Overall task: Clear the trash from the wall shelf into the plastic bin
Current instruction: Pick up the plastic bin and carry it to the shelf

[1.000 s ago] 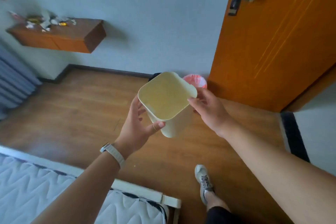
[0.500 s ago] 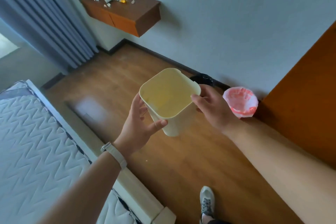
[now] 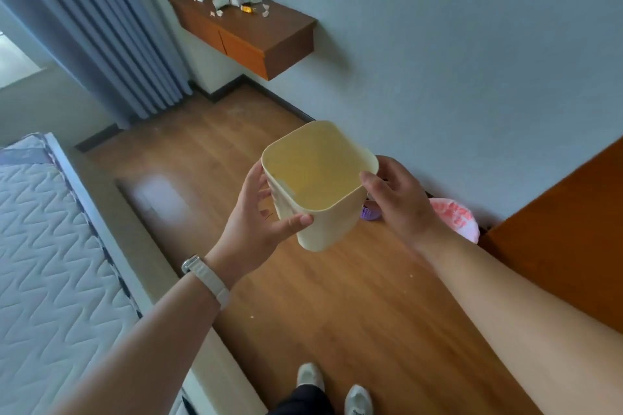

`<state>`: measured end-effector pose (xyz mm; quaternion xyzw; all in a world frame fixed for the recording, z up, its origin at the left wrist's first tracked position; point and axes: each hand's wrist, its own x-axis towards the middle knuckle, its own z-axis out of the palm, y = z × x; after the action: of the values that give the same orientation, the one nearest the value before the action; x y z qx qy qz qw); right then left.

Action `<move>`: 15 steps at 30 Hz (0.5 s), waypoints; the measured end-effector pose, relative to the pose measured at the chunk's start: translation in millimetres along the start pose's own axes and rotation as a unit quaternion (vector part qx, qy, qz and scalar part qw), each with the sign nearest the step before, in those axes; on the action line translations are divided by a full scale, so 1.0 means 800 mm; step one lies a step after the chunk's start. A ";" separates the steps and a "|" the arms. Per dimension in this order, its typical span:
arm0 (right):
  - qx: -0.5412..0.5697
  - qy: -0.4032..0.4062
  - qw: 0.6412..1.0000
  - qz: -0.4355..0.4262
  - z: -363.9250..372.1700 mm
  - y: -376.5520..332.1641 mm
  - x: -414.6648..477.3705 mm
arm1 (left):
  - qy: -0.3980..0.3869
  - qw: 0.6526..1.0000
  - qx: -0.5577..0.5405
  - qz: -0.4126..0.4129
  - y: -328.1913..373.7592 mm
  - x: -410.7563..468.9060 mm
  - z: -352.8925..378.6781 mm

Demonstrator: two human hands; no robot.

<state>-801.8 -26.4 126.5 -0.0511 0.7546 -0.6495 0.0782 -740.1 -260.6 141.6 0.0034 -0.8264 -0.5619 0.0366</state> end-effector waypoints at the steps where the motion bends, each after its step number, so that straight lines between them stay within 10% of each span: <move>1: -0.003 -0.007 1.000 -0.004 0.007 -0.001 0.009 | 0.003 1.000 -0.002 -0.002 -0.003 0.006 -0.007; 15: -0.011 0.002 1.000 -0.017 0.157 -0.052 0.216 | -0.011 0.998 -0.054 0.009 -0.087 0.201 -0.173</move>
<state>-949.0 -185.7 140.4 -0.0632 0.7612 -0.6422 0.0652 -894.4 -422.5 136.6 -0.0123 -0.7950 -0.6057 0.0325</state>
